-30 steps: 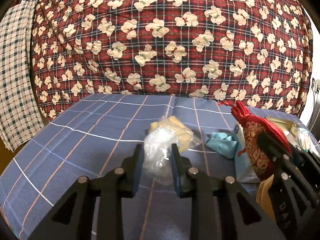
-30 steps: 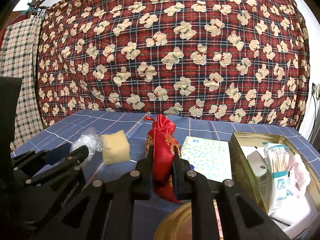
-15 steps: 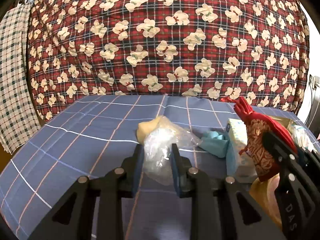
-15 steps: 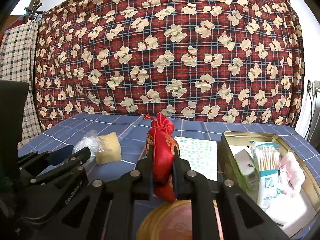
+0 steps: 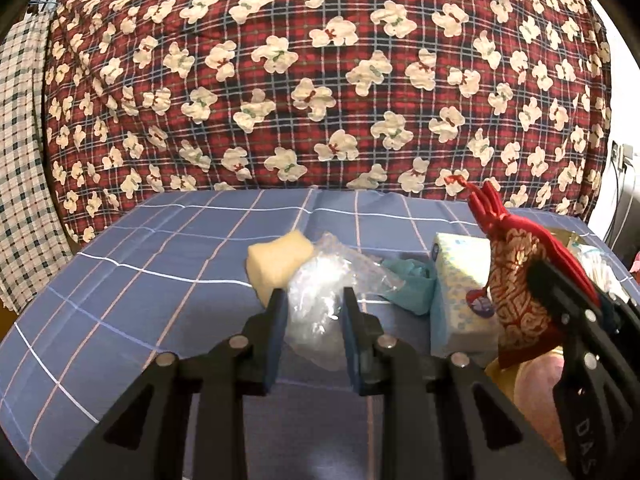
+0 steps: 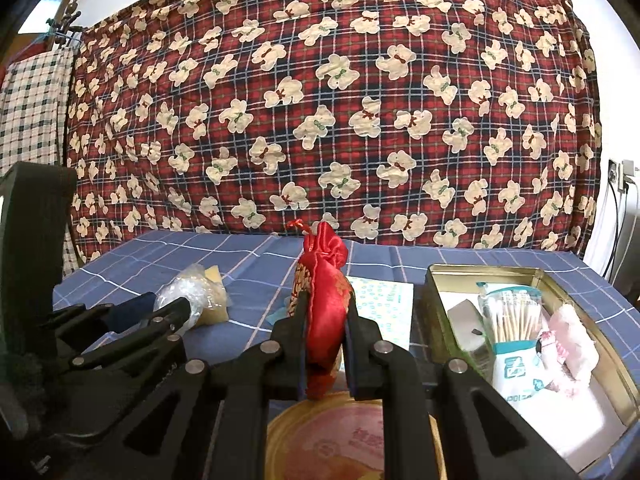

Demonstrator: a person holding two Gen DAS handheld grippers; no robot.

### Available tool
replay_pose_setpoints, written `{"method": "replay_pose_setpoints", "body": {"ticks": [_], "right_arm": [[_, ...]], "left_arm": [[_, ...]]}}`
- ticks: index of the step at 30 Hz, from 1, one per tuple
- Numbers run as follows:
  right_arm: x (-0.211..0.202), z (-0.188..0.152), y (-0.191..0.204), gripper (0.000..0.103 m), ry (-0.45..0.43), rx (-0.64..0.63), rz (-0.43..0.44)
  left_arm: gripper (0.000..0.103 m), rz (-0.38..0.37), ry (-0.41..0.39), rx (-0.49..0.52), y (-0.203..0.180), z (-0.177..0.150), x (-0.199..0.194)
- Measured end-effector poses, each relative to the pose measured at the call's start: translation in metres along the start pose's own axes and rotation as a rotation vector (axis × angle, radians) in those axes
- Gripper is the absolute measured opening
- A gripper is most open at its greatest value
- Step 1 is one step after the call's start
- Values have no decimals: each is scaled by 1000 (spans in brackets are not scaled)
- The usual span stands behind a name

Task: Organize soft objects
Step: 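Lift the plastic bag and red pouch and carry them toward the gold tin tray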

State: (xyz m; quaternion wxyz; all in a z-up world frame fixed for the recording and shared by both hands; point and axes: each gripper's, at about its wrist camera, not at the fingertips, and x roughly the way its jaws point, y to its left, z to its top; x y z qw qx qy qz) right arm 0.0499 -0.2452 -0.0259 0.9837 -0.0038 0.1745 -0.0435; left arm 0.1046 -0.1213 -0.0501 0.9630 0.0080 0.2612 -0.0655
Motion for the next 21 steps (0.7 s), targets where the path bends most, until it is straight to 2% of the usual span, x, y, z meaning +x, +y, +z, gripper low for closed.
{"method": "replay_pose_setpoints", "body": {"ticks": [12, 21], "right_arm": [[-9, 1, -5, 16, -19, -3, 13], [-34, 28, -33, 16, -68, 49, 34]], "left_arm": [[25, -28, 15, 2, -12, 6, -1], [25, -80, -18, 23, -29, 34, -23]]}}
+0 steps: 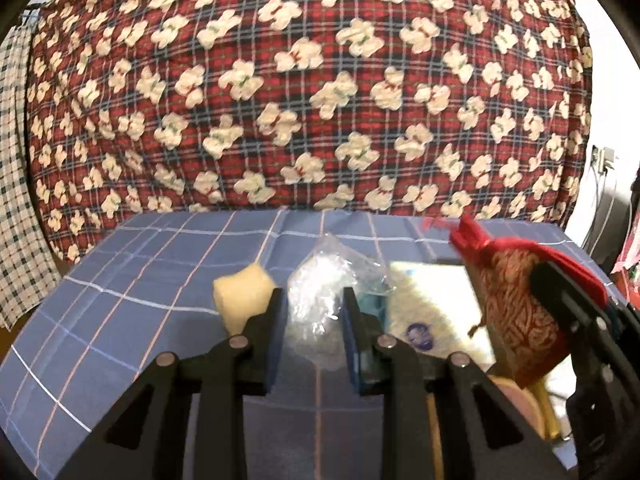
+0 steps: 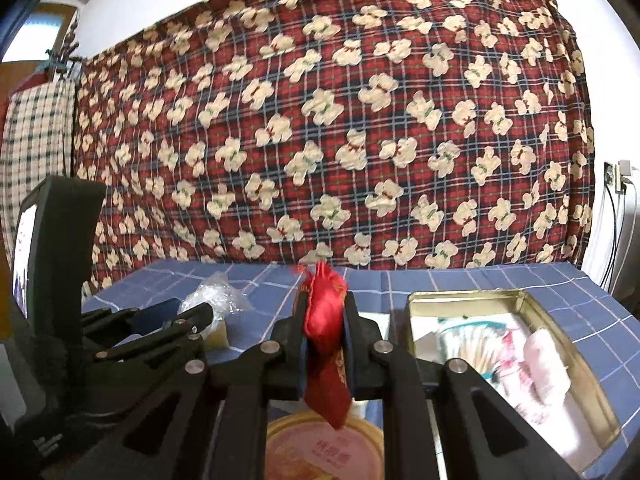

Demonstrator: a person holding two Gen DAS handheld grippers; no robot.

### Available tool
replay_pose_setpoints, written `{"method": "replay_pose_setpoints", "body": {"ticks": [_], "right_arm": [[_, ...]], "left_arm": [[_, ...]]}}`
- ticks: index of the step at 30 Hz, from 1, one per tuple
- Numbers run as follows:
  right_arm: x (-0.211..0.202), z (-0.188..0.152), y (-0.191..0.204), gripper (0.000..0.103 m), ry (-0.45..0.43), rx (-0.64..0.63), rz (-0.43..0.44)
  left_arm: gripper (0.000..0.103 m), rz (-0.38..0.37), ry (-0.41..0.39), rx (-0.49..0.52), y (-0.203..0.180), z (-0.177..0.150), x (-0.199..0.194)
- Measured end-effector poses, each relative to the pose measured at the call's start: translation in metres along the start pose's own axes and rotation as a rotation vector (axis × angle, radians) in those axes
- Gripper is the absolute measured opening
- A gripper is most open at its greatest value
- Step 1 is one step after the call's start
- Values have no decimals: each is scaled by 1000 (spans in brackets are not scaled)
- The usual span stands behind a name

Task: Organize soft objects
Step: 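Lift the plastic bag and red pouch and carry them toward the gold tin tray, then lower the bag and pouch into the tray and open both tools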

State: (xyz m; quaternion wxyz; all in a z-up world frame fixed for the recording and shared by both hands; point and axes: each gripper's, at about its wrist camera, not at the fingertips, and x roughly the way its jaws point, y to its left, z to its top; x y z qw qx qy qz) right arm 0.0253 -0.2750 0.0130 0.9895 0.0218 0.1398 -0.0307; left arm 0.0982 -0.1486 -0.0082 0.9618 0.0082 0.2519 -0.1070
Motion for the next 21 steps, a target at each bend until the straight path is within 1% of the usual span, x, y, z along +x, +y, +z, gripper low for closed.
{"method": "replay_pose_setpoints", "body": {"ticks": [4, 9, 14, 15, 18, 21], "right_arm": [[-5, 9, -17, 16, -2, 28, -2], [-9, 12, -48, 16, 3, 55, -48], [-9, 13, -87, 16, 22, 81, -104], [-8, 12, -100, 16, 29, 99, -119], [-5, 12, -128, 15, 48, 140, -141], [2, 14, -151, 15, 72, 170, -153]], "left_arm": [[25, -38, 1, 13, -12, 10, -5], [25, -103, 22, 15, -33, 17, -6], [25, -172, 29, 59, -72, 23, -8], [25, -189, 31, 67, -80, 25, -8], [25, -233, 42, 97, -108, 29, -8], [25, -257, 65, 119, -129, 31, -3]]}}
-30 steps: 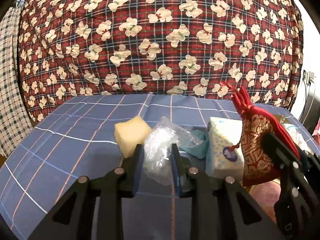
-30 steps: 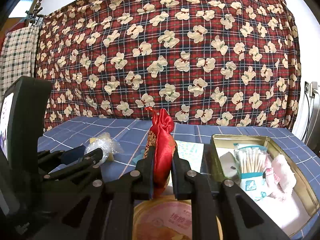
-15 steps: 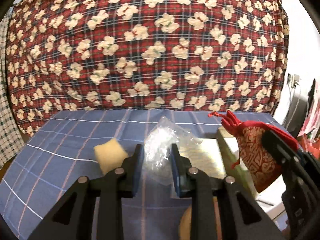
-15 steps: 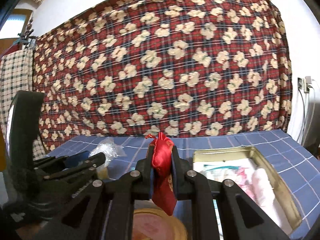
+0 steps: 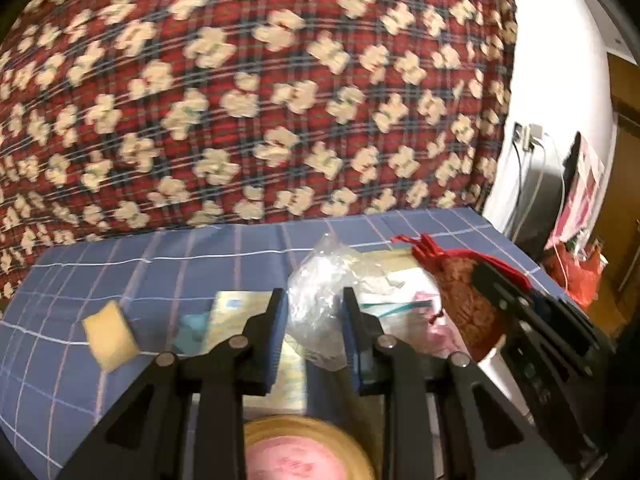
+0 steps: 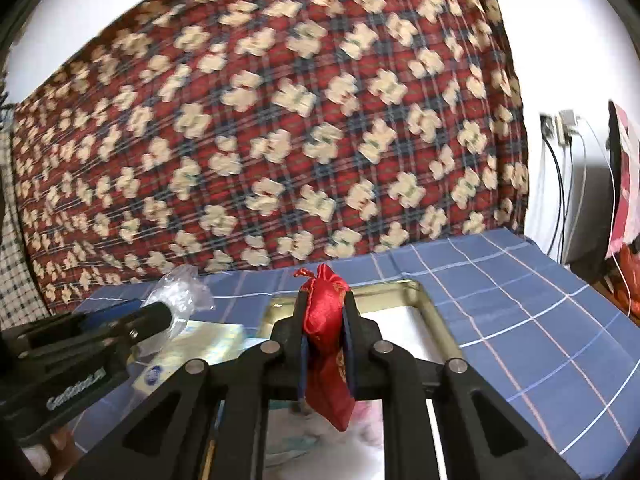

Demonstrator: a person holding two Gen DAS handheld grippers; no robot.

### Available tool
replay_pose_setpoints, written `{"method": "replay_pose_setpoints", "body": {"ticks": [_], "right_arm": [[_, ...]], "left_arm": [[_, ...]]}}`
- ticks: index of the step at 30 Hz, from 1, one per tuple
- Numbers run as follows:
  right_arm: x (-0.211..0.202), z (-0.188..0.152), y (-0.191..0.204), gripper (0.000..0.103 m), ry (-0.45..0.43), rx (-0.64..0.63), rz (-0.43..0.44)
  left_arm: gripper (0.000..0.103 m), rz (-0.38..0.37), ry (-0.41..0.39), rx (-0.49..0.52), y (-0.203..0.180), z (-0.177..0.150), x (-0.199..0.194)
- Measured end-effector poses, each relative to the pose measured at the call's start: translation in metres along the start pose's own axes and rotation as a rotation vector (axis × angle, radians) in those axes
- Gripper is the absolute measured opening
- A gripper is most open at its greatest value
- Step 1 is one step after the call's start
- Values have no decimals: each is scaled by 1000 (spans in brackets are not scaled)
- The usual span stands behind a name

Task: Organize soft objects
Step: 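Lower the bag and pouch into the tray and open both tools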

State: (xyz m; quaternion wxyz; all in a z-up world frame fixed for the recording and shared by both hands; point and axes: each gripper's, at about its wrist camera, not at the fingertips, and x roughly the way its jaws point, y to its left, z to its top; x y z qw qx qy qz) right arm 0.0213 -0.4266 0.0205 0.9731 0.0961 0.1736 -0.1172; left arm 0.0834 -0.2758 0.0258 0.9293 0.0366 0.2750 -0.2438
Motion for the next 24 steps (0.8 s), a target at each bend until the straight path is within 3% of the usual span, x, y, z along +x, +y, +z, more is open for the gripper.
{"method": "replay_pose_setpoints", "body": {"ticks": [9, 11, 12, 13, 14, 16, 19, 24], "right_arm": [[23, 6, -35, 16, 46, 36, -30], [29, 7, -39, 16, 72, 36, -24], [31, 7, -41, 16, 78, 40, -17], [31, 6, -43, 25, 73, 46, -20], [31, 6, -46, 45, 66, 53, -30], [29, 6, -53, 56, 63, 73, -19], [22, 5, -63, 63, 48, 116, -5], [2, 5, -70, 73, 0, 167, 15]], "left_arm": [[27, -62, 75, 21, -42, 12, 35], [35, -39, 76, 32, -47, 14, 41], [45, -27, 68, 35, -48, 16, 43], [50, -26, 71, 35, -50, 18, 46], [55, -29, 76, 32, -50, 19, 48], [58, -19, 76, 32, -48, 20, 49], [69, -18, 73, 16, -43, 20, 46], [72, -23, 51, 2, -31, 16, 28]]}}
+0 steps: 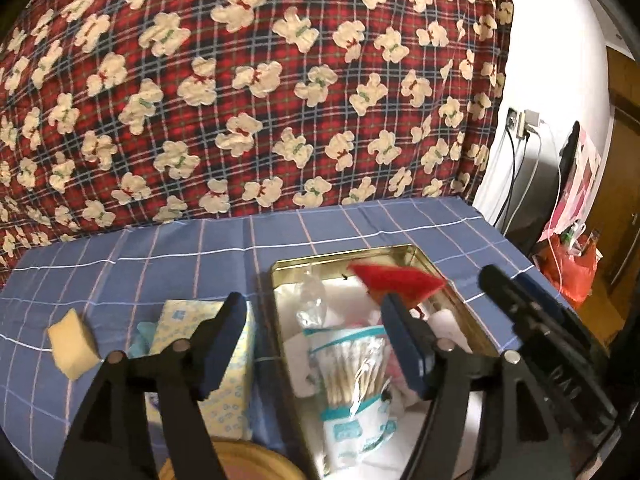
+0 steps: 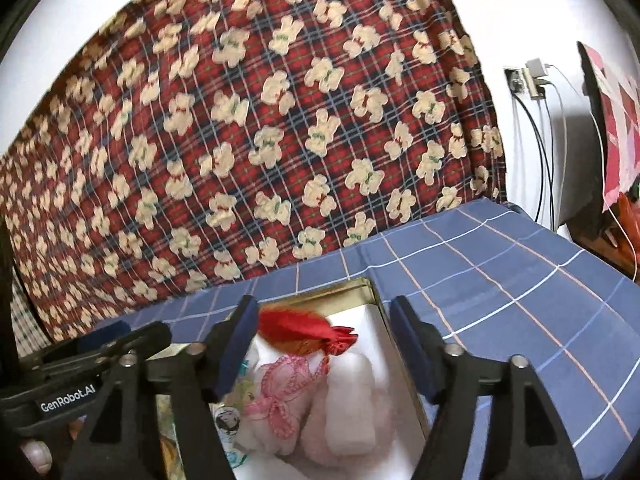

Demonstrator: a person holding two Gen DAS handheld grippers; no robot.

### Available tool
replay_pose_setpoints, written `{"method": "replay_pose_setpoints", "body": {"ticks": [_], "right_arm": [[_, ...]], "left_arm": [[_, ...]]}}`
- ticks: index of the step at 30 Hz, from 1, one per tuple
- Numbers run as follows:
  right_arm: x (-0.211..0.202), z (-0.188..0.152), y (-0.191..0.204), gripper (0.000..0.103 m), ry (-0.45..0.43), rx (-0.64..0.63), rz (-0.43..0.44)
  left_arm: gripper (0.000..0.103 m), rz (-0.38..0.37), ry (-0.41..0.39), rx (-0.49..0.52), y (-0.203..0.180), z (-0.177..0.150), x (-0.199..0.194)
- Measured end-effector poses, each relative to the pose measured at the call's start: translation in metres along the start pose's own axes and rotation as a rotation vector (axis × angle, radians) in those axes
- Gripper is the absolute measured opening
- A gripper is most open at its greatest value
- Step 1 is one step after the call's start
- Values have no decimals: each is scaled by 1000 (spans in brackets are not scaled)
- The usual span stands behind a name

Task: Organize soft objects
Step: 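Lower the bag and pouch into the tray and open both tools, then move both open tools back over the yellow sponge and teal cloth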

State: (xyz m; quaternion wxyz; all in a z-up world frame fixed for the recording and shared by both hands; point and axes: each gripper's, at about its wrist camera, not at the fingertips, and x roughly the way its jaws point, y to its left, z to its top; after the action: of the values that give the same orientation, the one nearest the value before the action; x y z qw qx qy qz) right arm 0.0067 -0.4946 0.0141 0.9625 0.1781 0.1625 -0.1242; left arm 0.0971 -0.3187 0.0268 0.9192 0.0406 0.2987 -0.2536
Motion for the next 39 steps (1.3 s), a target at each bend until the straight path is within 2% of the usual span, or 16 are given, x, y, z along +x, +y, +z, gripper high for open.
{"method": "replay_pose_setpoints", "body": {"ticks": [7, 11, 14, 18, 23, 27, 33, 39], "right_arm": [[-26, -9, 22, 73, -36, -19, 55], [-35, -16, 49, 76, -49, -67, 117], [-36, -23, 72, 77, -32, -120, 151], [-30, -35, 100, 77, 7, -166, 210], [-17, -50, 129, 77, 51, -214, 237], [-11, -59, 144, 77, 75, -239, 251], [3, -68, 170, 77, 118, -279, 279], [13, -76, 187, 77, 151, -319, 292]], "left_arm": [[76, 24, -41, -19, 35, -16, -37], [86, 64, -74, -49, 65, -26, -60], [92, 116, -102, -71, 91, -35, -75], [93, 217, -102, -78, 128, -50, -82], [93, 304, -50, -146, 184, -68, -73], [93, 362, 2, -175, 213, -77, -56], [93, 367, 73, -184, 235, -76, -20], [93, 367, 100, -197, 242, -69, 7]]}}
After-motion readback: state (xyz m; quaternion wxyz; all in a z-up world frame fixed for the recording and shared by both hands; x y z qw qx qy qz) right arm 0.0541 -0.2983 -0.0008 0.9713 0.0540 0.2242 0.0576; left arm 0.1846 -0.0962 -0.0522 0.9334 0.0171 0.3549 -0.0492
